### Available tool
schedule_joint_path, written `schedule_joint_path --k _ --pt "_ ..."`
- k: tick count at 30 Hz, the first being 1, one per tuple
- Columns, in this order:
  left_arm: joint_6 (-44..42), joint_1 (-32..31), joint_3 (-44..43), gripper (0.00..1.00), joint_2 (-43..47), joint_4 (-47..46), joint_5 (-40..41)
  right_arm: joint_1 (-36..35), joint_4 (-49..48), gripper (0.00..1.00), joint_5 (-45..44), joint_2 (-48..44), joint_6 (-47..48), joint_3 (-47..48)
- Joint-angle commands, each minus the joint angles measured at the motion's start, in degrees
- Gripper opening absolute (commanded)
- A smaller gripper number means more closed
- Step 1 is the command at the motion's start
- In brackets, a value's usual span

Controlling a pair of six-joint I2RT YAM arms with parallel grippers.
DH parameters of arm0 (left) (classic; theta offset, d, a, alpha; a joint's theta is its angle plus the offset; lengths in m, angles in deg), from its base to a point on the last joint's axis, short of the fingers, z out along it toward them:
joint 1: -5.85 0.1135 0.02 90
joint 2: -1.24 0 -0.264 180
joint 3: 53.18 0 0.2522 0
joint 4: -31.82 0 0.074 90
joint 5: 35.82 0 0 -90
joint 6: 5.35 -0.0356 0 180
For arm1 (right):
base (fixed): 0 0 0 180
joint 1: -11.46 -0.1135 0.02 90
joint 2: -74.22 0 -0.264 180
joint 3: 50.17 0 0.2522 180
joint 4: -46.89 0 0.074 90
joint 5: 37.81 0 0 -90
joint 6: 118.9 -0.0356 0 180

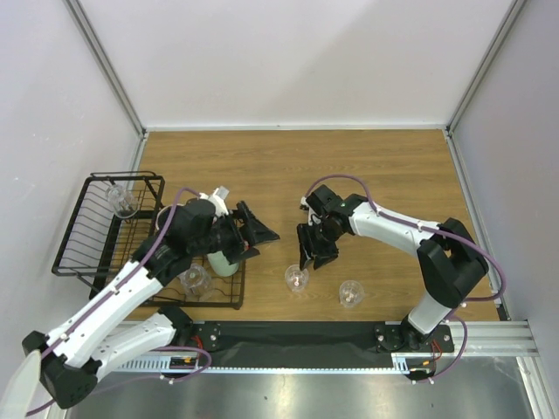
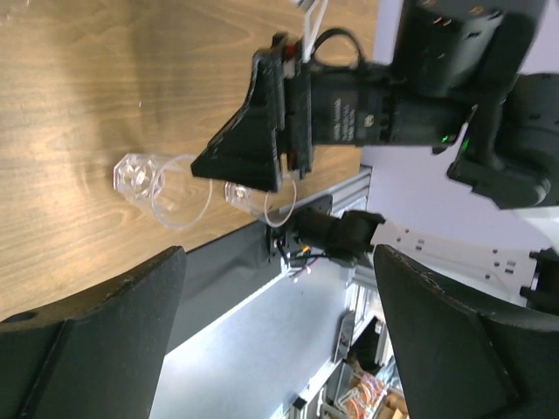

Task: Load the cups into the dish rack

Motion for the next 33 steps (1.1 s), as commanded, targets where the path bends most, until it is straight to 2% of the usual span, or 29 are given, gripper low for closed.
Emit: schedule_joint_path --k 1,8,14,18,27,33 --pt "0.6 -0.8 -5.1 0.94 -0.7 -2.6 3.2 -0.5 -1.6 0.51 2.2 0.9 2.0 -0.2" --pt "2.0 -1.1 -4.3 0.94 -1.3 -3.4 3.0 -0.7 -3.6 0.50 5.6 2.2 3.0 -2.4" --pt "2.8 -1.1 -3.4 0.94 -0.2 -2.2 3.9 -0.7 -4.4 0.43 7.5 2.9 4.0 -2.9" --pt "3.9 -1.2 -3.5 0.94 -0.7 -2.6 4.0 -0.7 -4.6 0.33 7.8 2.9 4.3 -2.6" --pt "3.1 -1.1 -6.6 0.94 -4.3 -3.2 2.8 1.6 -4.7 0.00 8.3 0.1 4.9 -1.8" --pt "4.9 -1.0 -10.0 0.95 -8.2 -5.7 1.1 6.4 -5.8 0.00 11.6 -6.4 4.3 -1.5"
